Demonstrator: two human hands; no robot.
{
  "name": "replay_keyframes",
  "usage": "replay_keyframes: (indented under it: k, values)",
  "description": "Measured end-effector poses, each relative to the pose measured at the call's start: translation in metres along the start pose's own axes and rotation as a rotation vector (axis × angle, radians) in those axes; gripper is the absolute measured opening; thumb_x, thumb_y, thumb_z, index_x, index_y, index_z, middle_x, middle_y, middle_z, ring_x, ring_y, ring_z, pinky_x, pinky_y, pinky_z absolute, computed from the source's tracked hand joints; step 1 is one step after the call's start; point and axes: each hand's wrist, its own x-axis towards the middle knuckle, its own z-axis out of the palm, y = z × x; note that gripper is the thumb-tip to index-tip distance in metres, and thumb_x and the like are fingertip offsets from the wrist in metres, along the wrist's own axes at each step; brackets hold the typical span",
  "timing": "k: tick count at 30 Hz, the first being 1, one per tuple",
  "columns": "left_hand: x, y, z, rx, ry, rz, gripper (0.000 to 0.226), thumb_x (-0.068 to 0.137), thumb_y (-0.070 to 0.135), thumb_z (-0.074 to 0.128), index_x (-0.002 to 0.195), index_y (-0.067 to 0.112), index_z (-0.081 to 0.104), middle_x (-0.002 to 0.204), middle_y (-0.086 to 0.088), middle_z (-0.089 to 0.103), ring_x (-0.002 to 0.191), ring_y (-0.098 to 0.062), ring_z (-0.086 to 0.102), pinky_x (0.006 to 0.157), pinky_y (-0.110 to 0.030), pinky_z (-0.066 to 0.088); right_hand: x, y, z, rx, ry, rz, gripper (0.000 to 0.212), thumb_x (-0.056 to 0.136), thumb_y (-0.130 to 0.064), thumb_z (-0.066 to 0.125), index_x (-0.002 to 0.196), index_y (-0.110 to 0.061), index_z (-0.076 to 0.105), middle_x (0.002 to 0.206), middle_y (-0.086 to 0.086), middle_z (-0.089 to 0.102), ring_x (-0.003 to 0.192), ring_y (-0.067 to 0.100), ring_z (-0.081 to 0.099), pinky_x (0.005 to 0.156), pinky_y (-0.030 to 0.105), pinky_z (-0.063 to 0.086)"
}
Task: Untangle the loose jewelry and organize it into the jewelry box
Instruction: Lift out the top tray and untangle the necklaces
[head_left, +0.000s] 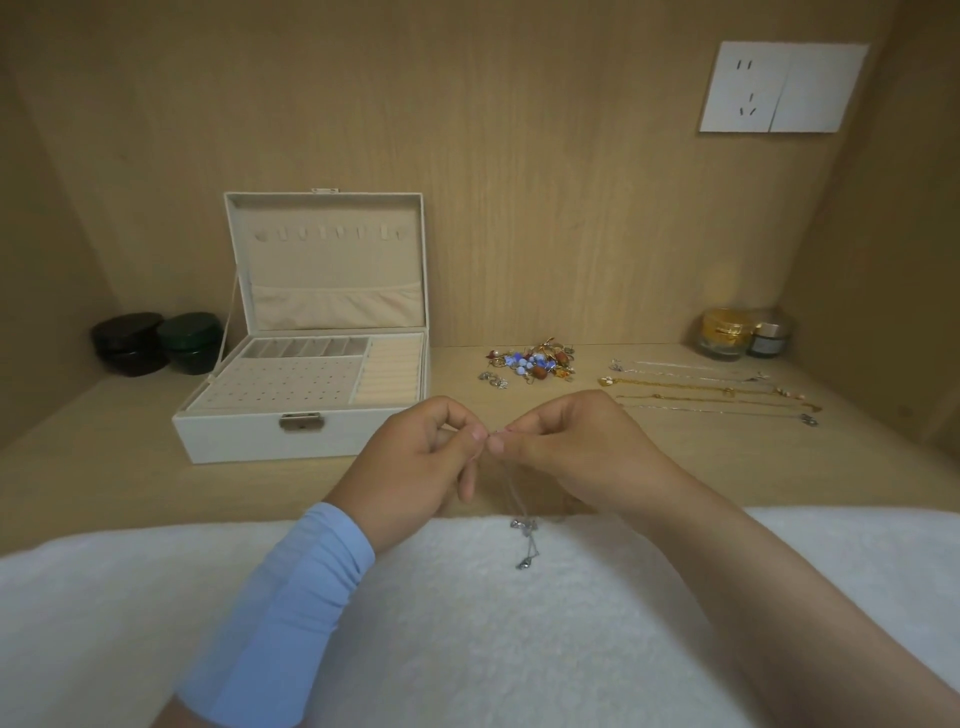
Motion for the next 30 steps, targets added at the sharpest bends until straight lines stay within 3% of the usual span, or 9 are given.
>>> replay_keyframes:
  k: [4,12,16,19,23,27,30]
  values:
    - [0.0,-0.002,0.0,0.033,0.0,-0.016,0.015,0.099,0.023,0.051,0.089,0.017,0.06,0.05,0.002,0.061,0.04,-0.01,0.042,0.046,-0.021,0.036,0.003,0.001,0.004,0.078,0.031,-0.007,0.017,0.085,-0.021,0.078,0.089,-0.005,0.079,0.061,-0.01,0.066,0.043,-0.006,0.049,0.045,0.006,0.035]
    - [0.002,-0.003,0.001,-0.025,0.032,-0.046,0.014,0.098,0.022,0.051,0.088,0.015,0.057,0.051,-0.001,0.061,0.038,-0.013,0.04,0.048,-0.026,0.035,0.006,0.006,0.004,0.08,-0.023,-0.051,0.019,0.09,-0.026,0.072,0.089,-0.009,0.08,0.071,-0.007,0.074,0.059,-0.006,0.058,0.055,0.005,0.042]
    - [0.001,-0.001,0.002,-0.041,0.004,-0.034,0.016,0.1,0.021,0.049,0.093,0.01,0.059,0.05,-0.001,0.058,0.034,-0.008,0.039,0.044,-0.022,0.035,0.008,0.007,0.004,0.103,0.008,-0.095,0.015,0.085,-0.022,0.076,0.085,-0.008,0.08,0.081,0.009,0.076,0.075,0.009,0.067,0.062,0.006,0.044]
    - [0.001,-0.001,0.003,-0.058,0.008,-0.042,0.017,0.099,0.021,0.05,0.093,0.009,0.059,0.049,-0.001,0.056,0.034,-0.009,0.039,0.039,-0.019,0.031,0.008,0.008,0.005,0.087,-0.009,-0.127,0.012,0.087,-0.018,0.075,0.083,-0.006,0.078,0.074,0.006,0.072,0.065,0.006,0.06,0.063,0.009,0.044]
    - [0.002,-0.007,0.003,-0.084,0.013,-0.038,0.015,0.099,0.019,0.051,0.086,0.014,0.058,0.042,0.008,0.042,0.038,-0.012,0.032,0.049,-0.026,0.027,0.01,0.013,0.004,-0.007,-0.049,-0.155,0.018,0.092,-0.022,0.07,0.082,-0.007,0.075,0.081,-0.001,0.074,0.072,0.002,0.06,0.076,0.023,0.048]
    - [0.002,-0.014,0.001,0.188,0.019,0.018,0.018,0.097,0.028,0.053,0.079,0.03,0.057,0.045,0.011,0.049,0.042,-0.009,0.04,0.056,-0.03,0.036,0.009,0.016,0.0,-0.218,0.006,-0.176,0.017,0.092,-0.033,0.069,0.076,-0.027,0.072,0.066,-0.015,0.066,0.056,-0.003,0.052,0.059,0.017,0.042]
    - [0.0,-0.015,0.0,0.3,0.0,0.038,0.016,0.096,0.032,0.054,0.08,0.031,0.056,0.05,0.013,0.055,0.045,-0.006,0.043,0.058,-0.028,0.04,0.009,0.017,-0.001,-0.399,0.051,-0.214,0.019,0.094,-0.037,0.065,0.075,-0.034,0.066,0.064,-0.021,0.062,0.058,-0.004,0.053,0.059,0.019,0.041]
